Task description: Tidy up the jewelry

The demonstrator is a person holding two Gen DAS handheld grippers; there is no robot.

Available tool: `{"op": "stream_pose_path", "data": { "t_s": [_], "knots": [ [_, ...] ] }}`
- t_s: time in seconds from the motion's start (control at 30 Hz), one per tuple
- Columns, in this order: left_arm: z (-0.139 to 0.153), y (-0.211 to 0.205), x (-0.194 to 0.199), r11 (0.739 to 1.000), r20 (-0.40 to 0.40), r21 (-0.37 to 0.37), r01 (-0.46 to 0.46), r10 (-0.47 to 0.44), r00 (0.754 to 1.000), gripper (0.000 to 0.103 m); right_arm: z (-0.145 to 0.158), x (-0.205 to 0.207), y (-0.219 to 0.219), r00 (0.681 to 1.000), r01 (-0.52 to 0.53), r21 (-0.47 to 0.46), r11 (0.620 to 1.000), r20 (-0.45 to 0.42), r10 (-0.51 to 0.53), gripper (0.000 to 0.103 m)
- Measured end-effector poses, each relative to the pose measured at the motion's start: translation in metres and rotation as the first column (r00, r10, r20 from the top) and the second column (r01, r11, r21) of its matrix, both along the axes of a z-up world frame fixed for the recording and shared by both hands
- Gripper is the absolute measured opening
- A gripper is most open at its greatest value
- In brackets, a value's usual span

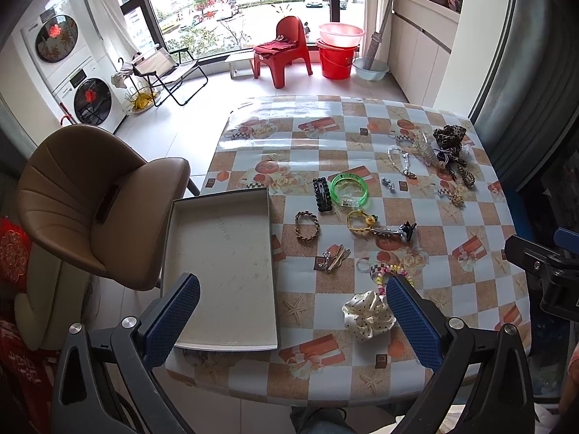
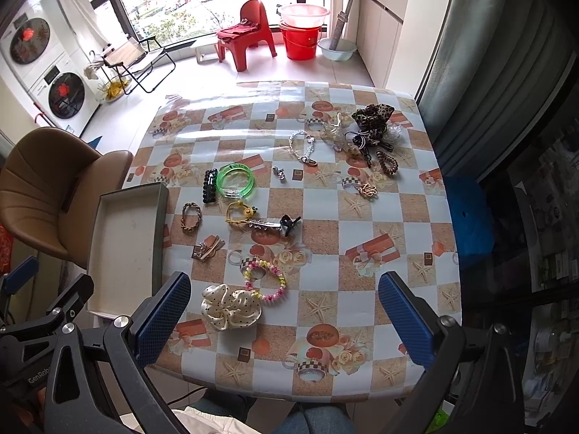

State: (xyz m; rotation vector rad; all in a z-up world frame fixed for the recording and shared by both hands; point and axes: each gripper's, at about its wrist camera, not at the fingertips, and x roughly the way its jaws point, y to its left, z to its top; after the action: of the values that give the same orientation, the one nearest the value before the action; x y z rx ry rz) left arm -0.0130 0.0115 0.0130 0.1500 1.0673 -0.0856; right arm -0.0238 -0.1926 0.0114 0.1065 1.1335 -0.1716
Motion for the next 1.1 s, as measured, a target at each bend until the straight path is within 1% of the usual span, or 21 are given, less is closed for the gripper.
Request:
{"op": "stream_pose_path", "data": {
  "t_s": [0.27, 1.1],
  "knots": [
    [-0.0023, 0.0001, 0.0015, 1.0, -0.012, -0.005, 0.002, -0.002, 1.0, 0.103, 0.0002, 0.0003, -0.0012, 1.0, -0.001, 0.0, 1.0, -0.001, 0.001, 0.103],
    [-0.0032, -0.0005, 0.0035, 1.0, -0.015, -0.013, 0.005, -0.005, 1.0, 0.103, -0.0001, 0.0005, -0.0001, 1.0, -0.003, -0.001, 1.0, -0.003, 0.003, 0.103]
  ]
}}
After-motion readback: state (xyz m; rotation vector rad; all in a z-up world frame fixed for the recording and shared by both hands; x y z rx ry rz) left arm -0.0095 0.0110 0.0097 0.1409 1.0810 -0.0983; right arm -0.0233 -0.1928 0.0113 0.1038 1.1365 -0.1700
